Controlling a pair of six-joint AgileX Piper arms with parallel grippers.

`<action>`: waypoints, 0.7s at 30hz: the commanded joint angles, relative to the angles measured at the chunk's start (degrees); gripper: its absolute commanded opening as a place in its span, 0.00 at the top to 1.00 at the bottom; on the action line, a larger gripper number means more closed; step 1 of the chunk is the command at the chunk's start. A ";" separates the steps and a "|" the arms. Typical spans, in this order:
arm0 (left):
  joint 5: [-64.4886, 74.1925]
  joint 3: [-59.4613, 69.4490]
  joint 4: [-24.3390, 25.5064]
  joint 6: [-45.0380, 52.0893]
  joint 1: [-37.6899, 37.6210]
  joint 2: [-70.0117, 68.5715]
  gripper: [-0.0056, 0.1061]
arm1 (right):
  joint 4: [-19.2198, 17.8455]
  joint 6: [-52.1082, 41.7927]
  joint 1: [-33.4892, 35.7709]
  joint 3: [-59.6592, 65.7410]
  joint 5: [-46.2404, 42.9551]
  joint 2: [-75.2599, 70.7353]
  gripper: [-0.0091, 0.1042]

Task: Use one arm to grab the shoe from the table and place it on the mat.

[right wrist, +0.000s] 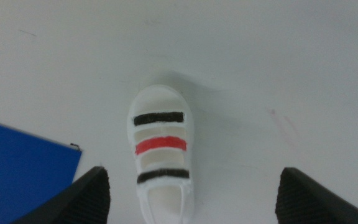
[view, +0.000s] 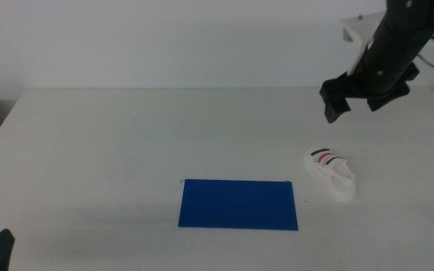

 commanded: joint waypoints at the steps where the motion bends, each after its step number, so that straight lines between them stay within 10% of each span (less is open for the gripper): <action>1: -4.68 0.40 -0.55 -0.27 -0.26 -0.77 0.11 | -0.25 0.63 -0.07 -2.03 -2.46 -1.20 0.11; 21: -4.68 0.40 -0.55 -0.27 -0.26 -0.77 0.11 | 2.96 -0.20 -1.08 -1.98 -2.48 9.55 0.14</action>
